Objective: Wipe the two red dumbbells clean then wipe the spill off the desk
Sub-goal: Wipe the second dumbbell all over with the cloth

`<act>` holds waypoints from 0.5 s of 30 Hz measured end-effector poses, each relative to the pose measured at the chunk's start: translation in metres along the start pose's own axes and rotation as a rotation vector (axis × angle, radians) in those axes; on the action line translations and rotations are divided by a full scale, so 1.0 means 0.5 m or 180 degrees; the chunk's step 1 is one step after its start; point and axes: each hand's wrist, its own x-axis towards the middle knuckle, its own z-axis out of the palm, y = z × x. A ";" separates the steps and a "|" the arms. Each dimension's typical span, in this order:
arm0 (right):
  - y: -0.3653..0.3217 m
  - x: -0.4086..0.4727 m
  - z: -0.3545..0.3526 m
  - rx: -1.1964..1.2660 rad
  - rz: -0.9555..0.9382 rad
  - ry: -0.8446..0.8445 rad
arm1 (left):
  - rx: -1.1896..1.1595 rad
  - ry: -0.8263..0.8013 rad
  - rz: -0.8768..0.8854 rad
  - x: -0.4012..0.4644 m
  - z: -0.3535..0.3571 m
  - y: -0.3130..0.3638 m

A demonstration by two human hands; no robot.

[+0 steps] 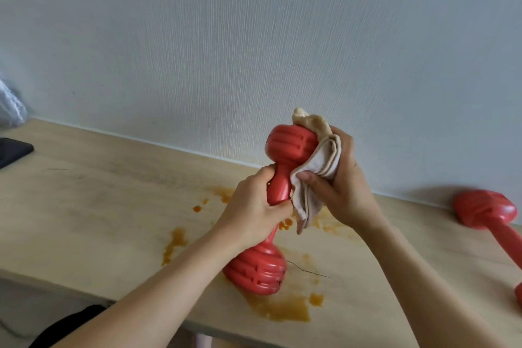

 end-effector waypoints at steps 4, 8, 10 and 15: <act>-0.010 0.009 0.018 -0.0010 0.0129 0.0165 | 0.0175 0.0121 0.0008 0.007 0.008 0.002; -0.056 0.033 0.070 -0.0627 -0.0018 0.0568 | 0.0176 0.0260 -0.0017 0.004 0.013 0.018; -0.064 0.034 0.080 -0.0871 -0.0025 0.0720 | 0.0237 0.0236 -0.0002 0.002 0.013 0.021; -0.006 0.014 0.039 -0.0080 -0.0281 0.0299 | 0.0159 0.0229 0.0078 0.000 0.011 0.006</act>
